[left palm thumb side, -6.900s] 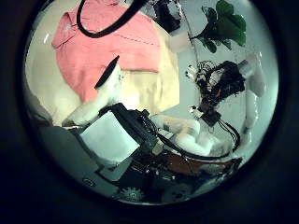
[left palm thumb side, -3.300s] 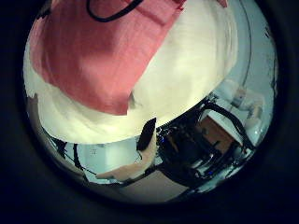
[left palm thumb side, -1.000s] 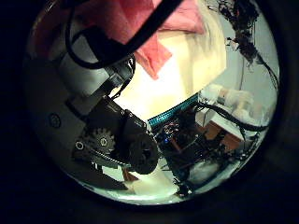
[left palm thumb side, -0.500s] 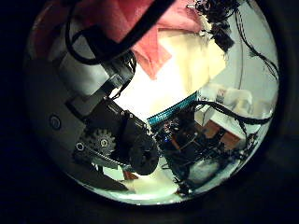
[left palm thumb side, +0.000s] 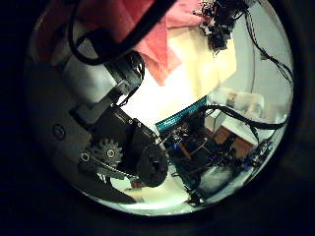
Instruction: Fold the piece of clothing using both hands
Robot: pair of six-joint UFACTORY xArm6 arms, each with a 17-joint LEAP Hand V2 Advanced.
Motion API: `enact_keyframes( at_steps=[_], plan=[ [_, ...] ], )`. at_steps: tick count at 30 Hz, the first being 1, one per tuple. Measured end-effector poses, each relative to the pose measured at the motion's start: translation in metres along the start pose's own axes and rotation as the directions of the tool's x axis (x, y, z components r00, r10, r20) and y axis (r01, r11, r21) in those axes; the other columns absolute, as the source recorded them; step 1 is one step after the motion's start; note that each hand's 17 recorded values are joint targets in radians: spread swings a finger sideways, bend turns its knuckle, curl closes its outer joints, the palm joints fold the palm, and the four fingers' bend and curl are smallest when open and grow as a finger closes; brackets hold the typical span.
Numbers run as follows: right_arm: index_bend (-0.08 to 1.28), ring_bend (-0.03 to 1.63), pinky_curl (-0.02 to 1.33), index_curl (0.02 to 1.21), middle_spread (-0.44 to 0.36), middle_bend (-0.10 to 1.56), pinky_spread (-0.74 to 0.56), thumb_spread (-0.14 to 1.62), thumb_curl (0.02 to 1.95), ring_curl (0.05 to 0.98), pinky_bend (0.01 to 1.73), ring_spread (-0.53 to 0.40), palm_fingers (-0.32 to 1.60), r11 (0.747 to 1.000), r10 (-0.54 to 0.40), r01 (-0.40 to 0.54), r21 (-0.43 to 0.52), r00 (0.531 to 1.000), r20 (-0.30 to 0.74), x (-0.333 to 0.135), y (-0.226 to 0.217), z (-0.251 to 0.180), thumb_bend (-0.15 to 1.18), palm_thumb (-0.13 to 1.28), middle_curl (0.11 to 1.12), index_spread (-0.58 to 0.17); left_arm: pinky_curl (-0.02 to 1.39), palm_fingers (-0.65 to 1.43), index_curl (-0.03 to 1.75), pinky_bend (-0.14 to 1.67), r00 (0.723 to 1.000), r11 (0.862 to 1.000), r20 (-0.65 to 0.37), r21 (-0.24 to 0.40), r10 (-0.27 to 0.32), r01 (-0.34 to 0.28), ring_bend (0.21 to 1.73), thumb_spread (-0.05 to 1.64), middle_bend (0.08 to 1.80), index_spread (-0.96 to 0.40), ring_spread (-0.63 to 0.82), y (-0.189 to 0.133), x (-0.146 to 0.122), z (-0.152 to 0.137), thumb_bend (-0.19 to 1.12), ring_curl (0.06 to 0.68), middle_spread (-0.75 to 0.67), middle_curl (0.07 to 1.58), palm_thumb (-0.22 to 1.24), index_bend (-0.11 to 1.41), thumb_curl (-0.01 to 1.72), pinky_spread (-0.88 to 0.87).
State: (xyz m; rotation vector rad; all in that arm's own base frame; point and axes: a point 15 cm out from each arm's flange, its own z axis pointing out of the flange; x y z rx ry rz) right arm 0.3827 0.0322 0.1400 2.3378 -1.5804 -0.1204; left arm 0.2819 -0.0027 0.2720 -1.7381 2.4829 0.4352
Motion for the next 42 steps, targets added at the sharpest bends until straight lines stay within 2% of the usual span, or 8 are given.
enact_keyframes(
  at_steps=[5,10,18,23,27,30,36,42],
  plan=[
    [0.78,1.10,0.46,0.63,-0.177,0.98,-0.42,1.20,0.36,0.513,1.07,-0.266,1.32,0.999,0.022,-0.022,0.035,1.000,0.000,0.008,0.016,-0.014,0.02,0.94,0.68,-0.334,0.42,1.20,1.04,1.07,1.000,1.000,0.001,0.020,0.015,-0.015,1.13,1.51,1.05,-0.77,-0.51,0.004,-0.002,-0.008,0.56,0.443,-0.52,0.58,0.75,0.18,1.40,-0.75],
    [0.93,1.24,0.56,0.72,-0.176,1.10,-0.36,1.31,0.38,0.586,1.21,-0.251,1.18,0.996,0.038,-0.037,0.077,0.999,-0.004,0.009,0.050,-0.041,0.06,1.01,0.75,-0.315,0.42,1.20,1.05,1.08,0.999,0.999,-0.006,0.021,0.039,-0.039,1.13,1.50,1.06,-0.77,-0.51,0.010,-0.001,-0.014,0.57,0.443,-0.51,0.58,0.75,0.18,1.41,-0.75],
    [1.00,1.32,0.65,0.80,-0.178,1.18,-0.30,1.39,0.39,0.645,1.28,-0.236,1.08,0.996,0.060,-0.060,0.071,0.998,0.001,0.003,0.126,-0.081,0.04,1.01,0.81,-0.287,0.42,1.21,1.05,1.07,0.996,0.996,-0.056,-0.042,0.072,-0.075,1.13,1.48,1.06,-0.77,-0.52,0.041,0.006,-0.039,0.58,0.440,-0.51,0.58,0.75,0.19,1.42,-0.75],
    [1.01,1.33,0.68,0.82,-0.179,1.19,-0.28,1.41,0.40,0.660,1.28,-0.231,1.07,0.993,0.061,-0.060,0.100,0.998,-0.008,-0.004,0.157,-0.109,0.03,1.01,0.82,-0.279,0.42,1.21,1.06,1.07,0.996,0.997,-0.062,-0.035,0.063,-0.065,1.13,1.47,1.06,-0.77,-0.52,0.057,0.000,-0.065,0.58,0.439,-0.51,0.57,0.74,0.19,1.44,-0.75],
    [1.00,1.33,0.70,0.83,-0.179,1.19,-0.28,1.41,0.41,0.668,1.27,-0.228,1.07,0.987,0.073,-0.071,0.144,0.997,-0.014,-0.002,0.159,-0.133,0.02,1.02,0.83,-0.275,0.41,1.21,1.06,1.07,0.997,0.999,-0.058,-0.008,0.043,-0.043,1.13,1.46,1.06,-0.77,-0.51,0.060,-0.007,-0.088,0.58,0.439,-0.51,0.57,0.72,0.19,1.44,-0.75],
    [1.00,1.33,0.72,0.84,-0.178,1.19,-0.28,1.40,0.42,0.672,1.27,-0.227,1.07,0.985,0.085,-0.082,0.150,0.996,-0.012,0.003,0.153,-0.139,0.01,1.03,0.83,-0.274,0.41,1.21,1.06,1.07,0.998,1.000,-0.051,0.018,0.024,-0.023,1.13,1.46,1.07,-0.77,-0.52,0.053,-0.014,-0.102,0.58,0.439,-0.51,0.57,0.71,0.19,1.45,-0.75],
    [0.99,1.33,0.75,0.85,-0.179,1.19,-0.28,1.39,0.43,0.678,1.24,-0.226,1.05,0.993,0.097,-0.097,0.071,0.995,0.004,0.018,0.112,-0.134,0.01,1.06,0.84,-0.273,0.41,1.22,1.06,1.07,0.999,1.000,-0.050,-0.023,0.018,-0.019,1.13,1.45,1.07,-0.78,-0.51,0.010,-0.022,-0.111,0.59,0.438,-0.51,0.56,0.70,0.19,1.46,-0.75],
    [0.99,1.34,0.79,0.87,-0.177,1.19,-0.28,1.40,0.44,0.690,1.20,-0.230,1.01,0.991,0.133,-0.133,-0.007,0.991,0.028,0.047,0.059,-0.123,-0.01,1.05,0.85,-0.278,0.41,1.21,1.06,1.07,0.999,0.999,-0.015,-0.032,0.038,-0.038,1.13,1.44,1.07,-0.78,-0.51,-0.058,-0.020,-0.092,0.61,0.439,-0.50,0.56,0.72,0.19,1.46,-0.74]
  ],
)
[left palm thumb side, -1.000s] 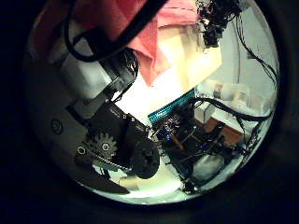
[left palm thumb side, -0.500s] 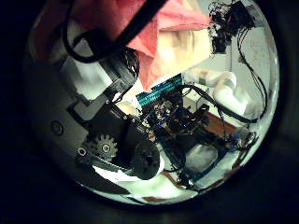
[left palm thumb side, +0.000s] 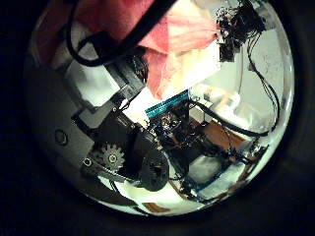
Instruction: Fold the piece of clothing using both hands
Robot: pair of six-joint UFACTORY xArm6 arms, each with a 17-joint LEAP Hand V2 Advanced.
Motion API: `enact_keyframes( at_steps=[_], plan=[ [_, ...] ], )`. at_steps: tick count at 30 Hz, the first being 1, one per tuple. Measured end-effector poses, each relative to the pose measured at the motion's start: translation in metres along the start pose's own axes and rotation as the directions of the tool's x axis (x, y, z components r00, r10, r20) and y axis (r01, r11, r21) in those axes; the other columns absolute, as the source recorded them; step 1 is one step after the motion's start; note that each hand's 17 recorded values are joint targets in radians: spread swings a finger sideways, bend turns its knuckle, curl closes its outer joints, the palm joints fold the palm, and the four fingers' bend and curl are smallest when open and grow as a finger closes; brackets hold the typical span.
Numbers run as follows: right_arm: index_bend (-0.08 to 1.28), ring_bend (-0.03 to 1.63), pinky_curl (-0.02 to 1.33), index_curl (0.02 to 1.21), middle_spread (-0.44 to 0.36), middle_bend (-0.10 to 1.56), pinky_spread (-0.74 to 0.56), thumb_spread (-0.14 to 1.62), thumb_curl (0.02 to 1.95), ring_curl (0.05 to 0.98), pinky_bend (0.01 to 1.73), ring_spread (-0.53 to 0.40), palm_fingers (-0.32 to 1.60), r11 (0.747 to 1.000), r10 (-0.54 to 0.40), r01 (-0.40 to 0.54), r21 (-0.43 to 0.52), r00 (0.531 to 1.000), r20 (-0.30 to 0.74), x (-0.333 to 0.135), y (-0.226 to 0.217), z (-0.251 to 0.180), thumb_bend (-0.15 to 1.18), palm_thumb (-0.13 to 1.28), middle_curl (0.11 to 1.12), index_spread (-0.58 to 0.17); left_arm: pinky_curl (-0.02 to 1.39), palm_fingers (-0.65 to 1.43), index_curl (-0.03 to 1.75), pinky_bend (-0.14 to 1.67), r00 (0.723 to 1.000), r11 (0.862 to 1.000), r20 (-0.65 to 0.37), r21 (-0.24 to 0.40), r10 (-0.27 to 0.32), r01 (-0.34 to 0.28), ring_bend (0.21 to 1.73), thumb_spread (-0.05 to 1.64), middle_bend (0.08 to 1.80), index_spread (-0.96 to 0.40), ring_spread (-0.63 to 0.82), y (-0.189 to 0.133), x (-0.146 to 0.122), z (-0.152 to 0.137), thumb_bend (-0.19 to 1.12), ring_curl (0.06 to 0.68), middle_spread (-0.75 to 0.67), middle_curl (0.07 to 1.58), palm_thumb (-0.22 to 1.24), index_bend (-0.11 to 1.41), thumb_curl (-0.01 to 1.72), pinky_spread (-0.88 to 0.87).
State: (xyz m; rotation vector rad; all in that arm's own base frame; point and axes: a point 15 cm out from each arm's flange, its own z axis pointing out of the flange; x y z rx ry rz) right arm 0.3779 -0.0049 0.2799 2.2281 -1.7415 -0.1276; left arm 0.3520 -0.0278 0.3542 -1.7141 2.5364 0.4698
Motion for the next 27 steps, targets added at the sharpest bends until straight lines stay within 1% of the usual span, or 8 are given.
enact_keyframes(
  at_steps=[5,11,20,22,23,24,25,27],
  plan=[
    [0.99,1.33,0.82,0.88,-0.176,1.19,-0.28,1.41,0.43,0.696,1.18,-0.231,1.00,1.000,0.007,-0.007,0.005,1.000,0.008,0.003,-0.037,0.011,-0.01,1.01,0.86,-0.280,0.42,1.21,1.06,1.07,1.000,1.000,0.021,0.031,0.002,-0.003,1.13,1.44,1.07,-0.78,-0.51,-0.050,-0.006,0.023,0.62,0.441,-0.50,0.56,0.72,0.19,1.47,-0.74],
    [0.99,1.33,0.86,0.89,-0.175,1.19,-0.29,1.41,0.42,0.700,1.15,-0.232,1.00,1.000,0.014,-0.014,-0.001,0.999,0.029,0.002,-0.077,0.020,-0.01,0.98,0.87,-0.281,0.43,1.20,1.06,1.08,0.999,0.999,0.018,0.047,-0.028,0.027,1.13,1.44,1.07,-0.78,-0.51,-0.093,-0.022,0.049,0.64,0.442,-0.50,0.56,0.73,0.18,1.47,-0.73],
    [0.95,1.31,0.86,0.88,-0.178,1.16,-0.33,1.42,0.38,0.691,1.09,-0.237,1.01,0.999,0.025,-0.024,-0.036,0.999,0.039,0.005,-0.115,0.042,-0.01,0.91,0.86,-0.285,0.43,1.15,1.06,1.08,0.997,0.997,-0.005,0.004,-0.073,0.073,1.11,1.44,1.05,-0.76,-0.51,-0.124,-0.043,0.088,0.66,0.436,-0.50,0.56,0.72,0.17,1.48,-0.73],
    [0.88,1.28,0.85,0.87,-0.177,1.13,-0.36,1.43,0.36,0.676,1.06,-0.245,0.95,0.999,0.031,-0.030,-0.031,0.999,0.039,0.007,-0.122,0.044,-0.01,0.89,0.85,-0.291,0.43,1.09,1.06,1.10,0.997,0.997,-0.008,0.012,-0.082,0.082,1.09,1.44,1.03,-0.75,-0.52,-0.131,-0.048,0.092,0.65,0.433,-0.51,0.56,0.70,0.15,1.46,-0.73],
    [0.86,1.27,0.85,0.87,-0.176,1.13,-0.37,1.43,0.36,0.676,1.05,-0.248,0.95,0.999,0.034,-0.034,-0.019,0.999,0.040,0.008,-0.126,0.043,-0.01,0.89,0.84,-0.293,0.44,0.98,1.05,1.10,0.996,0.996,-0.010,0.020,-0.087,0.087,1.08,1.42,0.99,-0.73,-0.53,-0.134,-0.049,0.093,0.60,0.433,-0.51,0.55,0.66,0.13,1.42,-0.73],
    [0.77,1.28,0.84,0.85,-0.179,1.10,-0.40,1.44,0.35,0.672,1.04,-0.256,0.85,0.999,0.037,-0.036,-0.007,0.998,0.047,0.007,-0.131,0.041,-0.01,0.88,0.83,-0.300,0.45,0.89,1.04,1.12,0.996,0.995,-0.014,0.029,-0.092,0.092,1.11,1.38,0.95,-0.71,-0.53,-0.137,-0.051,0.093,0.54,0.448,-0.51,0.55,0.61,0.10,1.38,-0.73],
    [0.76,1.28,0.83,0.85,-0.180,1.08,-0.42,1.44,0.35,0.670,1.03,-0.260,0.83,0.999,0.038,-0.038,0.000,0.998,0.055,0.006,-0.133,0.041,-0.01,0.87,0.82,-0.302,0.46,0.83,1.03,1.13,0.995,0.994,-0.015,0.039,-0.099,0.100,1.11,1.36,0.91,-0.69,-0.53,-0.139,-0.053,0.094,0.51,0.452,-0.50,0.55,0.59,0.10,1.35,-0.72],
    [0.57,1.29,0.80,0.80,-0.169,1.01,-0.48,1.47,0.33,0.650,1.02,-0.278,0.70,0.998,0.048,-0.050,0.027,0.995,0.083,0.004,-0.140,0.040,-0.01,0.85,0.79,-0.315,0.48,0.58,0.98,1.18,0.994,0.992,-0.012,0.063,-0.109,0.109,1.11,1.30,0.80,-0.60,-0.51,-0.145,-0.056,0.092,0.36,0.454,-0.48,0.53,0.47,0.06,1.19,-0.70]
  ],
)
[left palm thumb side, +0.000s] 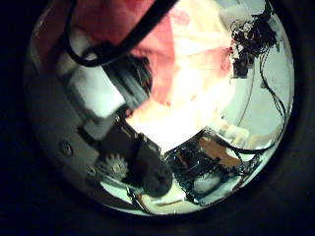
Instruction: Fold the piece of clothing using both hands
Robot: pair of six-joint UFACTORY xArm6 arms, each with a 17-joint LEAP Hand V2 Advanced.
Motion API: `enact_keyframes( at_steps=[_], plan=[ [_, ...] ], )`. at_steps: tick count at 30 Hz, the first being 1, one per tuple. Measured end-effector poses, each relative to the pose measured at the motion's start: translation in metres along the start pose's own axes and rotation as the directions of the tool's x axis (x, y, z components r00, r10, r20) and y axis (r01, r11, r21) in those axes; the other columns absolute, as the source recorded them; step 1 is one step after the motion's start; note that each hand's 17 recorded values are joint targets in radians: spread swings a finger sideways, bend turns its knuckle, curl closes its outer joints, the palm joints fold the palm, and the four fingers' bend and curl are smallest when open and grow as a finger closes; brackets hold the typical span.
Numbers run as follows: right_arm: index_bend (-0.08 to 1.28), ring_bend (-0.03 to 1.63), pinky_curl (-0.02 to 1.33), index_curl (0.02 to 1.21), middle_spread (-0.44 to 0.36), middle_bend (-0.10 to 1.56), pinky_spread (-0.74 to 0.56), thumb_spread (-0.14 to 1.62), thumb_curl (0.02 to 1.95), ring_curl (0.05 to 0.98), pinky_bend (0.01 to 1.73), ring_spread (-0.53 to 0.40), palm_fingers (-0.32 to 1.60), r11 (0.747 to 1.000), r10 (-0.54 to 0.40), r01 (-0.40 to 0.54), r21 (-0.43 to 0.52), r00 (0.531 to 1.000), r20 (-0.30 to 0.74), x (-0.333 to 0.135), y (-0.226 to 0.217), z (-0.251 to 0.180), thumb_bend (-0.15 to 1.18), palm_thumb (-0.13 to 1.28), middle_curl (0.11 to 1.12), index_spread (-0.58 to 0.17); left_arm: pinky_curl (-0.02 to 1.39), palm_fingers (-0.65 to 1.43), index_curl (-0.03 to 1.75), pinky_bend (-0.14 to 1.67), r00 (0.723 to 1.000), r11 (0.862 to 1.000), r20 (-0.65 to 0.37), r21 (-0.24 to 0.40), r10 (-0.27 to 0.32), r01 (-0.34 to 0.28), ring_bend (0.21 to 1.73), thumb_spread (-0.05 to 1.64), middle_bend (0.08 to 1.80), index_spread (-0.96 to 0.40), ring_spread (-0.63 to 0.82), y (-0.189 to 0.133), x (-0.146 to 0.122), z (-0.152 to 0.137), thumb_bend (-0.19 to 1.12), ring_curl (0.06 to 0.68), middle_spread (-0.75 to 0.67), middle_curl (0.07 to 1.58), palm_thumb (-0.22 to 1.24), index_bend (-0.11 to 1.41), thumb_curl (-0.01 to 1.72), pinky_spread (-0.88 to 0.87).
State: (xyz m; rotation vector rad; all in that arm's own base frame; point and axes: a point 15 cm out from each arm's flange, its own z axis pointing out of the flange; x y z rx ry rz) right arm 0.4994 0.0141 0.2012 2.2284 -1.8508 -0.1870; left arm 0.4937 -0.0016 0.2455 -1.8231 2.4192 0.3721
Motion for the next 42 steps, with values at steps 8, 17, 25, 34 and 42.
enact_keyframes(
  at_steps=[8,17,25,34,42],
  plan=[
    [0.30,1.22,0.72,0.67,-0.143,0.72,-0.48,1.54,0.27,0.591,0.99,-0.258,0.38,0.973,0.053,-0.065,0.222,0.997,0.063,0.018,-0.026,-0.036,-0.01,0.77,0.70,-0.353,0.47,0.06,0.81,1.08,0.997,0.990,0.004,0.126,-0.071,0.070,0.93,1.24,0.50,-0.21,-0.18,-0.010,-0.022,-0.016,0.12,0.389,-0.13,0.44,0.33,0.17,0.76,-0.48],
    [0.32,0.84,0.66,0.58,-0.041,0.53,0.00,1.41,0.22,0.453,0.81,-0.074,0.03,0.954,0.057,-0.072,0.289,0.996,0.061,0.026,0.001,-0.066,-0.02,0.59,0.57,-0.325,0.32,-0.14,0.63,0.66,0.994,0.975,0.006,0.197,-0.106,0.103,0.69,1.14,0.31,0.04,0.30,0.009,-0.032,-0.042,-0.04,0.276,0.23,0.35,0.25,0.15,0.51,0.21],
    [0.30,0.73,0.54,0.50,-0.018,0.47,0.27,1.32,0.22,0.379,0.62,0.008,0.10,0.964,0.018,-0.029,0.263,0.999,0.043,0.021,0.046,-0.056,-0.02,0.55,0.50,-0.325,0.26,-0.09,0.47,0.52,0.993,0.971,0.006,0.210,-0.120,0.116,0.54,1.03,0.20,0.08,0.49,0.039,-0.035,-0.051,-0.03,0.224,0.36,0.31,0.19,0.14,0.40,0.52],
    [0.24,0.50,0.43,0.43,-0.040,0.33,0.32,1.21,0.23,0.291,0.48,0.098,0.00,0.986,-0.119,0.113,0.122,0.992,0.045,0.012,0.076,0.013,-0.03,0.49,0.41,-0.383,0.25,-0.06,0.37,0.45,0.994,0.979,0.009,0.177,-0.106,0.102,0.47,0.98,0.18,0.07,0.55,0.082,-0.023,-0.049,-0.03,0.214,0.39,0.29,0.19,0.15,0.35,0.60],
    [0.18,0.39,0.38,0.38,-0.026,0.23,0.34,1.06,0.25,0.248,0.43,0.144,0.03,0.987,-0.158,0.159,-0.026,0.987,0.037,0.017,0.078,0.076,-0.03,0.46,0.36,-0.357,0.25,-0.03,0.33,0.41,0.998,0.987,-0.023,0.146,-0.058,0.061,0.45,0.98,0.18,0.07,0.56,0.108,0.016,-0.048,-0.03,0.218,0.38,0.28,0.19,0.15,0.32,0.62]
  ],
)
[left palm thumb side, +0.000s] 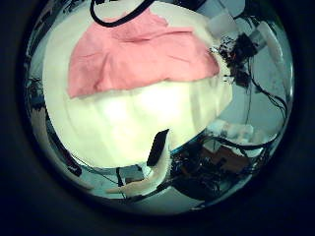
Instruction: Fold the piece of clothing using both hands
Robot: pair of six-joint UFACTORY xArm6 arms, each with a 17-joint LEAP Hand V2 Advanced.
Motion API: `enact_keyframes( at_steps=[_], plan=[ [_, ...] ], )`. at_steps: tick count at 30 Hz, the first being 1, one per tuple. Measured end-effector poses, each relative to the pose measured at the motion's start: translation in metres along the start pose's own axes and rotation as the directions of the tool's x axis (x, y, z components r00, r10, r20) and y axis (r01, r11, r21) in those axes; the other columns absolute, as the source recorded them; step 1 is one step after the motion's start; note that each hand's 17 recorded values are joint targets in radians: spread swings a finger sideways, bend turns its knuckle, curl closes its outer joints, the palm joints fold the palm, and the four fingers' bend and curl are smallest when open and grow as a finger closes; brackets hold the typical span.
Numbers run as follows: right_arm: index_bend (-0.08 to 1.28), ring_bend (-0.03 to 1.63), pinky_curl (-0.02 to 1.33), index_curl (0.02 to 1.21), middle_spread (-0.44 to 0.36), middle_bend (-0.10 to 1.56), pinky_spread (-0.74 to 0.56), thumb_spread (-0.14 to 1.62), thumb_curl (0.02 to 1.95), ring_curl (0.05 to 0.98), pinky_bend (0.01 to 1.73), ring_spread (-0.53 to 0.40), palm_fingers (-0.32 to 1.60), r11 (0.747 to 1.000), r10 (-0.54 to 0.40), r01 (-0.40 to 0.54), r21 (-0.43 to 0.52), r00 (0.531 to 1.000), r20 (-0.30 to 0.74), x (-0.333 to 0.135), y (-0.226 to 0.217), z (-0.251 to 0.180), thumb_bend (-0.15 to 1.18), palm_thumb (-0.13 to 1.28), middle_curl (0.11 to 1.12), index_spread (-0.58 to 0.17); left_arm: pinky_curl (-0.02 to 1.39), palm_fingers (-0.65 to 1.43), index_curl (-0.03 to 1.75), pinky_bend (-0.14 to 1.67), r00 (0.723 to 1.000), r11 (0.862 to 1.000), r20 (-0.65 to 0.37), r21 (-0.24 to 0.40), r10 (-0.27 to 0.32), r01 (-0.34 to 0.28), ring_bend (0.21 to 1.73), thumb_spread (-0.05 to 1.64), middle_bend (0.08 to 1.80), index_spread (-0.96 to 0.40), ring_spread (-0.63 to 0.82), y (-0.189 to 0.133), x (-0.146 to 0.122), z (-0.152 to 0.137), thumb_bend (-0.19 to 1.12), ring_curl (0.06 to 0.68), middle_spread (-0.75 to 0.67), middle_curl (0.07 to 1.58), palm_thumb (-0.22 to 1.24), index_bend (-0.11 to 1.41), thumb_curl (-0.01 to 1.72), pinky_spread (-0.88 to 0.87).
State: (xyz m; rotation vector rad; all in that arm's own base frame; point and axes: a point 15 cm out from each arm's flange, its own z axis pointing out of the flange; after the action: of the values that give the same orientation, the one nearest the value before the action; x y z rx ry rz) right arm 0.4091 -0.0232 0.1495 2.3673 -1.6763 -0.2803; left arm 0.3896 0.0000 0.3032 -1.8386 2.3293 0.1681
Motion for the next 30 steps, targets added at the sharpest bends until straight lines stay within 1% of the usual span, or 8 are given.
enact_keyframes(
  at_steps=[7,11,15,18,19,21,24,30],
  plan=[
    [0.16,0.36,0.36,0.34,0.000,0.19,0.37,1.00,0.28,0.241,0.45,0.163,0.08,0.997,-0.012,0.010,-0.079,1.000,-0.018,0.003,0.000,0.028,-0.01,0.53,0.34,-0.323,0.26,-0.02,0.31,0.40,1.000,0.999,0.002,-0.046,0.001,-0.001,0.44,0.98,0.18,0.07,0.57,0.012,0.003,0.005,-0.03,0.223,0.38,0.28,0.19,0.16,0.31,0.62],
    [0.18,0.45,0.34,0.33,-0.022,0.24,0.36,0.98,0.31,0.255,0.43,0.089,0.29,0.997,-0.020,0.018,-0.080,0.999,-0.028,0.001,-0.005,0.027,0.00,0.66,0.35,-0.274,0.26,-0.02,0.31,0.40,1.000,0.999,0.002,-0.046,-0.002,0.003,0.44,0.97,0.19,0.07,0.57,0.012,0.002,0.005,-0.03,0.226,0.38,0.28,0.20,0.16,0.31,0.62],
    [0.19,0.58,0.31,0.33,-0.080,0.41,0.17,0.96,0.33,0.278,0.35,-0.063,0.57,0.996,-0.031,0.027,-0.089,0.999,-0.041,0.001,-0.005,0.028,-0.01,0.75,0.40,-0.269,0.27,-0.01,0.30,0.38,1.000,0.999,0.005,-0.049,-0.007,0.007,0.44,0.97,0.20,0.08,0.57,0.012,0.000,0.005,-0.03,0.228,0.36,0.29,0.20,0.16,0.31,0.61],
    [0.21,0.70,0.30,0.34,-0.119,0.52,-0.01,0.95,0.34,0.305,0.41,-0.179,0.95,0.995,-0.041,0.035,-0.095,0.997,-0.060,0.005,-0.004,0.027,-0.01,0.79,0.44,-0.305,0.27,-0.01,0.30,0.38,1.000,0.999,0.005,-0.048,-0.007,0.007,0.44,0.97,0.19,0.08,0.57,0.010,0.000,0.005,-0.03,0.229,0.35,0.29,0.20,0.16,0.31,0.60],
    [0.21,0.74,0.30,0.35,-0.140,0.54,-0.14,0.94,0.35,0.317,0.48,-0.228,1.10,0.995,-0.042,0.035,-0.096,0.997,-0.063,0.005,-0.003,0.027,-0.01,0.81,0.46,-0.321,0.27,0.00,0.30,0.37,1.000,0.999,0.005,-0.046,-0.009,0.009,0.44,0.97,0.19,0.08,0.57,0.009,-0.001,0.004,-0.03,0.229,0.35,0.29,0.20,0.16,0.31,0.59],
    [0.31,0.81,0.36,0.42,-0.165,0.64,-0.32,0.94,0.35,0.373,0.61,-0.261,1.37,0.996,-0.041,0.035,-0.084,0.997,-0.069,0.006,-0.003,0.022,-0.01,0.84,0.51,-0.344,0.28,0.01,0.30,0.36,1.000,0.999,0.005,-0.046,-0.009,0.010,0.44,0.97,0.20,0.08,0.57,0.009,-0.001,0.004,-0.03,0.229,0.34,0.30,0.21,0.17,0.30,0.59],
    [0.45,0.90,0.40,0.49,-0.172,0.76,-0.43,0.93,0.37,0.419,0.73,-0.277,1.46,0.997,-0.036,0.031,-0.070,0.997,-0.073,0.011,0.000,0.015,0.00,0.88,0.56,-0.352,0.28,0.01,0.30,0.36,1.000,0.999,0.011,-0.047,-0.012,0.012,0.43,0.97,0.20,0.09,0.57,0.008,-0.004,0.004,-0.03,0.228,0.34,0.30,0.21,0.16,0.30,0.58],
    [0.73,1.10,0.53,0.63,-0.172,0.98,-0.40,1.01,0.43,0.517,1.03,-0.253,1.36,1.000,0.011,-0.013,-0.019,0.994,-0.108,0.046,0.021,-0.011,0.06,1.06,0.67,-0.340,0.28,0.02,0.30,0.34,1.000,0.998,0.016,-0.061,-0.021,0.022,0.43,0.97,0.20,0.08,0.56,0.012,-0.011,0.003,-0.03,0.227,0.32,0.31,0.22,0.16,0.30,0.56]
  ],
)
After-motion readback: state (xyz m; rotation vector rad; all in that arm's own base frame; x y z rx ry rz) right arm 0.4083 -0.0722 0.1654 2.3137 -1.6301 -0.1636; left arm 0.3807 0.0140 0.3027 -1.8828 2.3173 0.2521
